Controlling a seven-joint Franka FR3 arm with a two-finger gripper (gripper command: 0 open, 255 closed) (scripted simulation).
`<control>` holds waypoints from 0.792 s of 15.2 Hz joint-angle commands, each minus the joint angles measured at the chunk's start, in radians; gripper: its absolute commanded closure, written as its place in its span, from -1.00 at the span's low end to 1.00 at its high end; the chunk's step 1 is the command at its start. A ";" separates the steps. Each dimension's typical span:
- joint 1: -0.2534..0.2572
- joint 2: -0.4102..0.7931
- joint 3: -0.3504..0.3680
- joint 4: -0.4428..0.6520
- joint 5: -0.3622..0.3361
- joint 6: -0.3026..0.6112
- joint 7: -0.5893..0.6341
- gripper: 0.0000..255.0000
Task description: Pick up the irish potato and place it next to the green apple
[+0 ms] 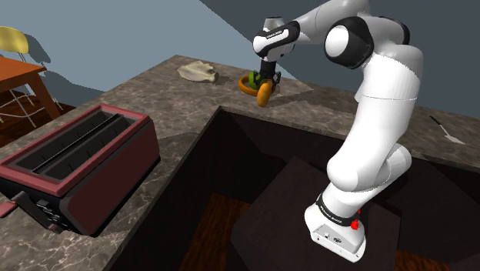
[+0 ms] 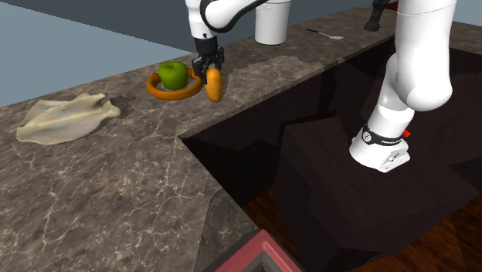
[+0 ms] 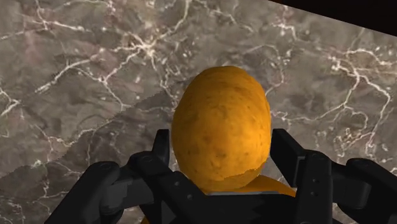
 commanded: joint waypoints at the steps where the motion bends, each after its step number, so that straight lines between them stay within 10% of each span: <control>1: -0.001 0.021 -0.001 -0.017 -0.001 0.018 0.002 1.00; 12: -0.002 0.050 -0.001 -0.047 -0.003 0.077 0.008 1.00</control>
